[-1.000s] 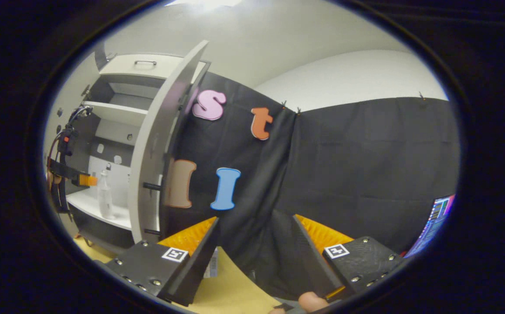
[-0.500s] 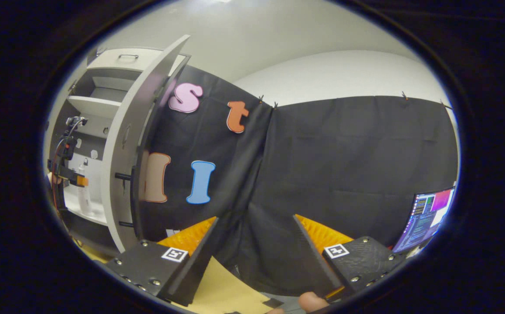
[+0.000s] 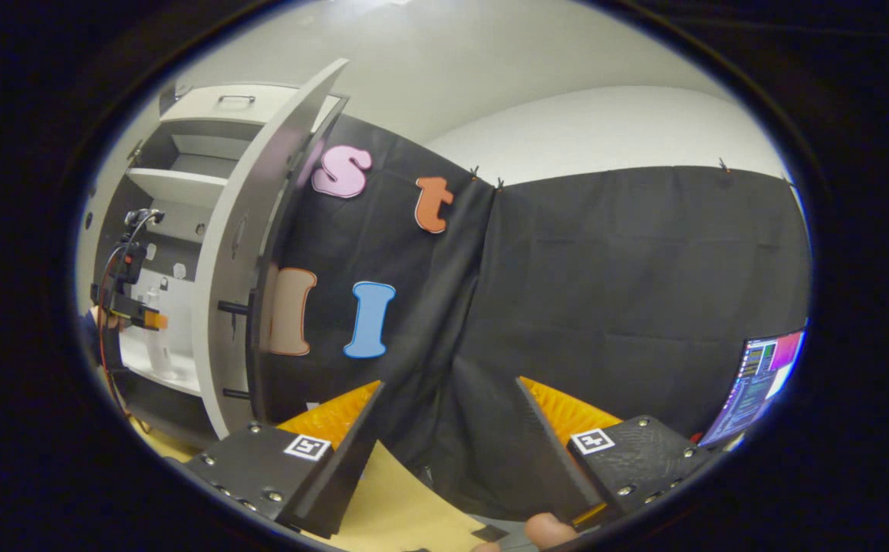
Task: Grasp the bottle in the cabinet with the left hand and place it on the coaster, then close the right door with the right hand and the left door with the left hand.
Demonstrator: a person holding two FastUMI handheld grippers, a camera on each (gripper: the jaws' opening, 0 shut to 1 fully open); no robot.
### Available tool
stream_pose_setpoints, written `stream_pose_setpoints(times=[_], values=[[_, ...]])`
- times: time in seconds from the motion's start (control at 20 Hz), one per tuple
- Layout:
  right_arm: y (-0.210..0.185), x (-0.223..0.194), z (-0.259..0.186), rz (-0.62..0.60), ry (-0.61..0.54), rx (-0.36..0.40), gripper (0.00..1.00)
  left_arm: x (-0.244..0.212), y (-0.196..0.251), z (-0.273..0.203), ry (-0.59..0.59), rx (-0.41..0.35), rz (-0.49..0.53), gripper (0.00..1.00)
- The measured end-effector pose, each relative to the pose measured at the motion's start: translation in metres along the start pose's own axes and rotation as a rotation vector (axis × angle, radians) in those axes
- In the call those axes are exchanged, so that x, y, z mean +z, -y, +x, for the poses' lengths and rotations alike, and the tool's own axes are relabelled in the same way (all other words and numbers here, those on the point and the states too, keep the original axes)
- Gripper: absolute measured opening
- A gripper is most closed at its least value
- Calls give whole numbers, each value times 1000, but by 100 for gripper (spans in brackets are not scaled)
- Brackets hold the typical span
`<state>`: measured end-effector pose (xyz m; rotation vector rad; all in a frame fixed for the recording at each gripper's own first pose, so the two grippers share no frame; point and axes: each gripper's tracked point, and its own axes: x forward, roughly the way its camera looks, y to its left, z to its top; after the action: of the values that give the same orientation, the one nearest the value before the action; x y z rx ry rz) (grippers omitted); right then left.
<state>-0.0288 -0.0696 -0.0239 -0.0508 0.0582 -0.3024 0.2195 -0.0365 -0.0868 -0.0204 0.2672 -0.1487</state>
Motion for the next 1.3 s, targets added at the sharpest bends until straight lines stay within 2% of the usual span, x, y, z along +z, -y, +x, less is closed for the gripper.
stream_pose_setpoints(times=[0.3,0.55,0.75,1.0,1.3], values=[[-6,-3,-2,24,-7,67,98,2,7,-50,48,-67,6,78],[-20,-3,-6,28,-13,143,98,-16,13,-97,64,-138,-15,78],[-36,-3,-9,43,-13,210,98,-49,16,-131,37,-207,-32,78],[-58,3,-7,58,0,288,98,-101,10,-161,-5,-264,-100,78],[-68,2,-3,64,-1,330,98,-171,-11,-182,-21,-240,-12,78]])
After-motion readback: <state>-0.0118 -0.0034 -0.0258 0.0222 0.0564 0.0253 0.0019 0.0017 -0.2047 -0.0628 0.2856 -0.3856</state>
